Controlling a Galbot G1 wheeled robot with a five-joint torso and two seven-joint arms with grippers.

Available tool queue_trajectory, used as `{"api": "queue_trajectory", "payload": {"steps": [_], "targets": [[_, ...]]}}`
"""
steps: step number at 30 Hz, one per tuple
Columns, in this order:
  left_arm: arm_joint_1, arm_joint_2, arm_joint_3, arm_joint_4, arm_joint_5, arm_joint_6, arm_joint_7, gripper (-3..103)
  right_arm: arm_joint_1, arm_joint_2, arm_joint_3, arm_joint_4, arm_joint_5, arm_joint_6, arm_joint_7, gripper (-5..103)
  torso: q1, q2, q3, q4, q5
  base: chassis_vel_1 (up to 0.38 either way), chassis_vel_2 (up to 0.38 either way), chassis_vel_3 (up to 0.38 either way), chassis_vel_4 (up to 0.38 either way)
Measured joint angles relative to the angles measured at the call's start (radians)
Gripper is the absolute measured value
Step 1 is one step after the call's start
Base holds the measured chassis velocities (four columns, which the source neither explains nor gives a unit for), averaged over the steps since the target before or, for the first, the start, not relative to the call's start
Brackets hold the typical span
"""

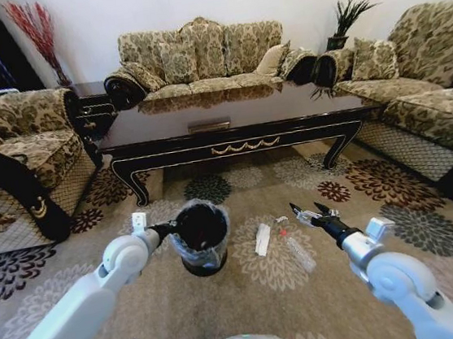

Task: Move to the front of the table and pick up the trash from the floor, then place it into the trash bin.

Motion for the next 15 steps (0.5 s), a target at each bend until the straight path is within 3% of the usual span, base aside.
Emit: {"api": "queue_trajectory", "payload": {"steps": [7,8,10,15], "targets": [[0.039,-0.002,-0.051,0.027,0.005,-0.007,0.033,4,0.019,0.009,-0.035,-0.174,-0.086,0.024,-0.037,100,0.000,0.000,0.000,-0.0001,0.0000,0.000,0.000,0.000,0.000],[0.050,-0.004,-0.069,0.033,0.007,-0.008,0.041,4,0.020,0.012,-0.049,-0.219,-0.153,0.032,-0.054,100,0.000,0.000,0.000,0.0009,0.0002,0.000,0.000,0.000,0.000],[0.066,-0.006,-0.092,0.037,0.008,-0.009,0.052,4,0.015,0.015,-0.068,-0.265,-0.249,0.027,-0.066,100,0.000,0.000,0.000,-0.0003,-0.0002,0.000,0.000,0.000,0.000],[0.125,-0.013,-0.164,0.022,0.007,-0.010,0.056,4,0.062,0.005,-0.152,-0.359,-0.316,0.026,-0.088,100,0.000,0.000,0.000,0.0005,0.0000,0.000,0.000,0.000,0.000]]}}
